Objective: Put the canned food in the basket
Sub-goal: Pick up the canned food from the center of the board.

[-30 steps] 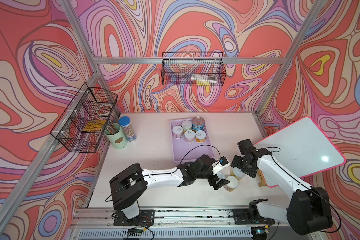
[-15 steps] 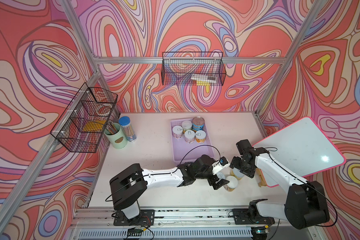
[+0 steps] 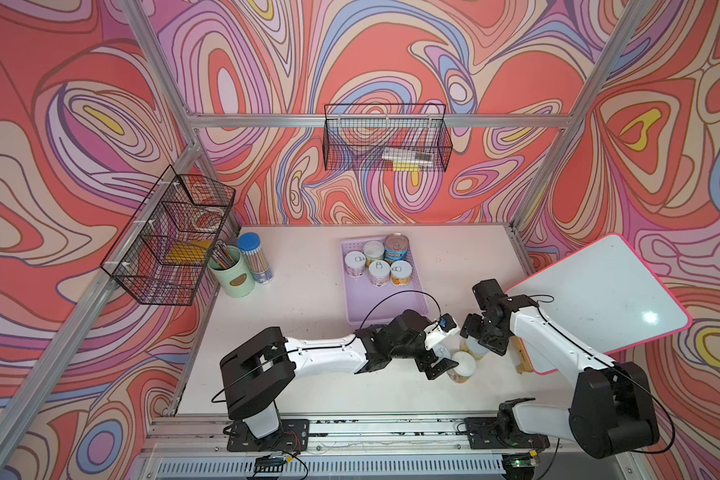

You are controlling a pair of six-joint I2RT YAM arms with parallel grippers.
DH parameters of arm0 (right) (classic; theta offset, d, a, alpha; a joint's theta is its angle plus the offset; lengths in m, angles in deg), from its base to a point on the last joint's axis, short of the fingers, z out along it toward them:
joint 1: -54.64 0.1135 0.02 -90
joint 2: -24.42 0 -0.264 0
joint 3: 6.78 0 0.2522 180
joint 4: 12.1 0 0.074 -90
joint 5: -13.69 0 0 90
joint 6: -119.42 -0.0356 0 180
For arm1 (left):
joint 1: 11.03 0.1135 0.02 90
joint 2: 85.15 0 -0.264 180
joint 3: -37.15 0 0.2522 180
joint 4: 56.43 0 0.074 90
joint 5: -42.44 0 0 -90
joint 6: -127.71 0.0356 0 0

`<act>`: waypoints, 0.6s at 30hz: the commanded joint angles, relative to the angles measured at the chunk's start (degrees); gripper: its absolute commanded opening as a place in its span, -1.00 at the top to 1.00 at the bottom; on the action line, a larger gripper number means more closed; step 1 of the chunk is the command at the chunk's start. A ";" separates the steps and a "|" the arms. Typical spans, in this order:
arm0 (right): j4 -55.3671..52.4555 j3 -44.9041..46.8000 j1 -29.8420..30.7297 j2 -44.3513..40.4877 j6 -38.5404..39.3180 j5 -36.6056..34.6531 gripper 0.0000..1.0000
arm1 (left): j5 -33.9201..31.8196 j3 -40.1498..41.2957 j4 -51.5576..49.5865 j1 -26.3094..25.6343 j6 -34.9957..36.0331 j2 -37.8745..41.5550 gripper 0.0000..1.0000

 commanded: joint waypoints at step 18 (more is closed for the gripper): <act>-8.84 -7.39 -0.38 -7.01 1.25 -4.21 -0.03 | -3.31 0.79 4.03 -0.15 -2.53 3.91 -0.97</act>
